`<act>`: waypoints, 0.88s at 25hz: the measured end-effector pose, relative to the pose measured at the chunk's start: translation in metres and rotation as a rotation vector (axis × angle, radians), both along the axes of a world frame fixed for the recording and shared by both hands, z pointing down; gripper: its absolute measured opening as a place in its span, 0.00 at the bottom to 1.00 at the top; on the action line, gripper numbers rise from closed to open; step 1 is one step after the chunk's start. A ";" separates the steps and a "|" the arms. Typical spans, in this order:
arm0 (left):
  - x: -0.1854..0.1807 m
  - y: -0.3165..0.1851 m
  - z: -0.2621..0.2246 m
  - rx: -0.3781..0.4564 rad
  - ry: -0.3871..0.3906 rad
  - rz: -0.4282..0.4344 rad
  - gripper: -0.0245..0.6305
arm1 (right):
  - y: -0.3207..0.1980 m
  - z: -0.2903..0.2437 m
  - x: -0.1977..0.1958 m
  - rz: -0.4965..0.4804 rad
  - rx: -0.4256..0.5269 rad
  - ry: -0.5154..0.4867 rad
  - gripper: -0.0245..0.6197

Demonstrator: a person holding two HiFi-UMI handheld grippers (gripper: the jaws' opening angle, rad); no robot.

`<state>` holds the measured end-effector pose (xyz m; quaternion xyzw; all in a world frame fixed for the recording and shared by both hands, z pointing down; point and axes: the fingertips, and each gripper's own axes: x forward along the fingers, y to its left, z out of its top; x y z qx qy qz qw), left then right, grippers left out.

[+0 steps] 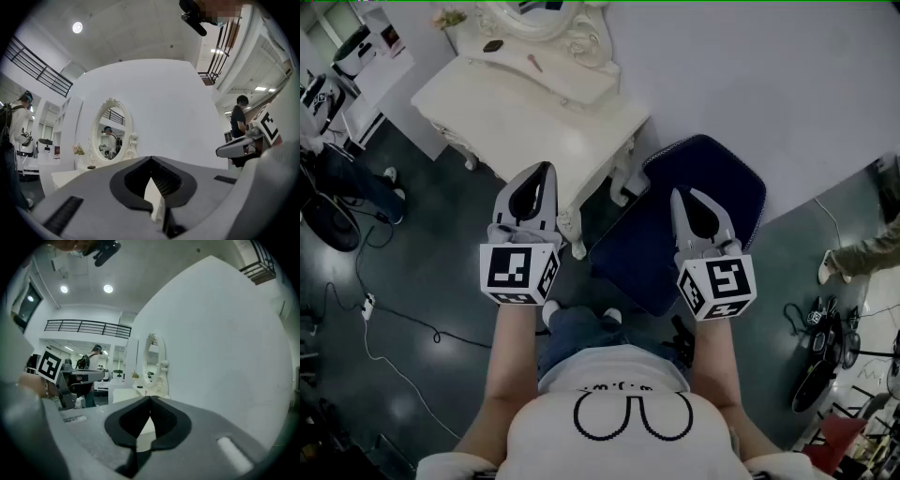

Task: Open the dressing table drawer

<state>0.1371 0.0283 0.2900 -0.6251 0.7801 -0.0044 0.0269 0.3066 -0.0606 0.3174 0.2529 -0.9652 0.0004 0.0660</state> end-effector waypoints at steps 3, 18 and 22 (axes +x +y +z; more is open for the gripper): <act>-0.002 -0.008 -0.002 0.014 -0.019 0.008 0.04 | -0.007 -0.002 -0.007 -0.005 0.019 -0.014 0.04; -0.062 -0.023 0.002 0.035 -0.005 0.066 0.04 | -0.018 0.005 -0.058 0.061 -0.003 -0.034 0.04; -0.106 -0.028 0.002 0.039 0.004 0.098 0.04 | -0.017 0.006 -0.101 0.088 -0.004 -0.030 0.04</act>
